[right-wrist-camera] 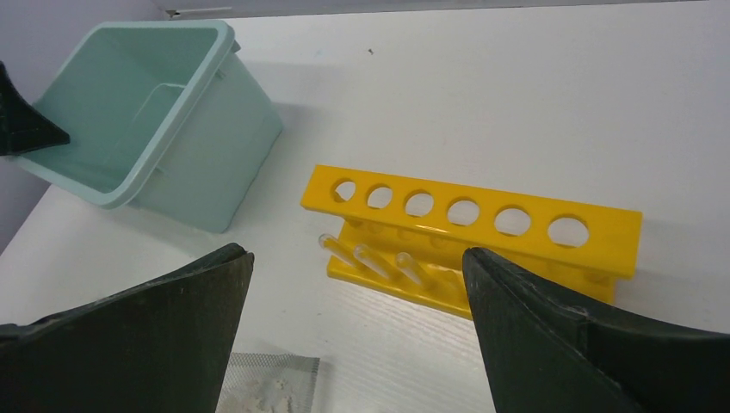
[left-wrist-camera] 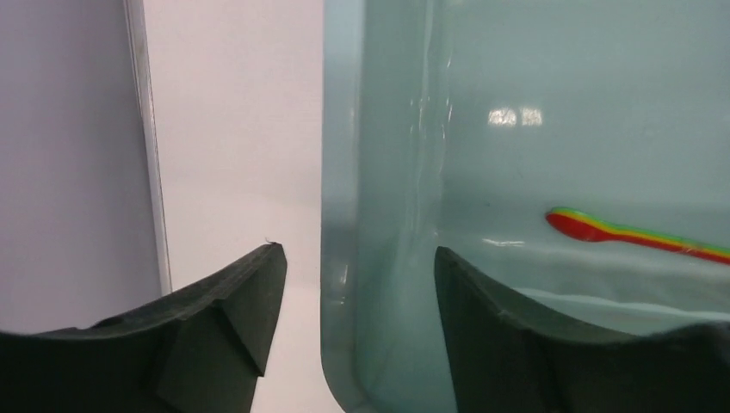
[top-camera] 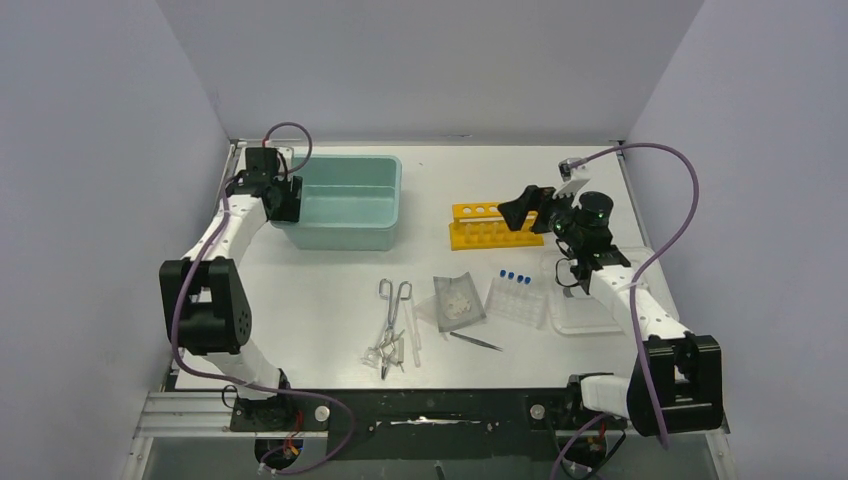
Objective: Organize the chemistry lab equipment
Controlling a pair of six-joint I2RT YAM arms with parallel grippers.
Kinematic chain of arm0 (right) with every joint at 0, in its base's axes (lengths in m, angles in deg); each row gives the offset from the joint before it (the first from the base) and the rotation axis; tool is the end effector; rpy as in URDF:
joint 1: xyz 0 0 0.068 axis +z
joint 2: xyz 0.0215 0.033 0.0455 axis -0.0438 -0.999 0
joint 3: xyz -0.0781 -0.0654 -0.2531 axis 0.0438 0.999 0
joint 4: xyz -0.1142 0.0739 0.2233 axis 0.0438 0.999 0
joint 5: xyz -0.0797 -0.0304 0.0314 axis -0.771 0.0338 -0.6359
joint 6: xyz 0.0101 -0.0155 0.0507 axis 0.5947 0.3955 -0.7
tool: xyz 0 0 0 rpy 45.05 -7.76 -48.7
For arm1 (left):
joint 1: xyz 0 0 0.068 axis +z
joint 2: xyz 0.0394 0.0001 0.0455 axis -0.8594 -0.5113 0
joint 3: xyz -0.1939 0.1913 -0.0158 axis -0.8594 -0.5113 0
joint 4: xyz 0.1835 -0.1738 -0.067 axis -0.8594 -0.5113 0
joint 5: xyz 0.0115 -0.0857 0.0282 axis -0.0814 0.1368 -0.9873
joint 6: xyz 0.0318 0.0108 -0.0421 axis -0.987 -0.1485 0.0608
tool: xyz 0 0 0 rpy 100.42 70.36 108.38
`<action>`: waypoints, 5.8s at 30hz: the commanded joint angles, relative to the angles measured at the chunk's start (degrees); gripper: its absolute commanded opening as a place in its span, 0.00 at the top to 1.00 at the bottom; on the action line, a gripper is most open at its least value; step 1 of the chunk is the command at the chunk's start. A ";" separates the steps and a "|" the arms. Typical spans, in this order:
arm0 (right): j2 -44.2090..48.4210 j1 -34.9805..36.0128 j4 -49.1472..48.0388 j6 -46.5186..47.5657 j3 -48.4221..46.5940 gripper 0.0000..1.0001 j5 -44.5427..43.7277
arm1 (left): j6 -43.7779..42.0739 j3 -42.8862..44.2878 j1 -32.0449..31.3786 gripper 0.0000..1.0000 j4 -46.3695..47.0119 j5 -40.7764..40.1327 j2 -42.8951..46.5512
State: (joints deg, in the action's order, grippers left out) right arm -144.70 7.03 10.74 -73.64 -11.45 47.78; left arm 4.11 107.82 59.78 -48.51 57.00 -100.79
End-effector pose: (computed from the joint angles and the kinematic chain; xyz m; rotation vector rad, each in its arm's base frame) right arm 0.2796 0.0361 0.2691 -0.0116 1.8575 0.6829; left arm 0.3725 0.0099 0.2544 0.0523 2.4540 0.2817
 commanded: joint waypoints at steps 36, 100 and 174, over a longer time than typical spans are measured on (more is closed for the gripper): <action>-21.56 47.13 29.02 5.51 -21.97 0.35 -26.80 | 27.86 -14.69 -15.74 0.47 16.84 4.72 30.78; -21.65 44.84 24.61 6.10 -13.71 0.76 -25.72 | 28.03 -15.25 -26.20 0.40 18.18 6.72 21.56; -3.52 17.35 -9.27 -18.47 -16.28 1.00 42.63 | 16.45 -11.97 -21.11 0.48 38.46 77.34 26.08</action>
State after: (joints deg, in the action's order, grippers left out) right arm -148.16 24.67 7.26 -89.42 -28.19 89.03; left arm 21.35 94.75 39.52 -10.33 132.82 -74.23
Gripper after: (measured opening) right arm 0.029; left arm 0.586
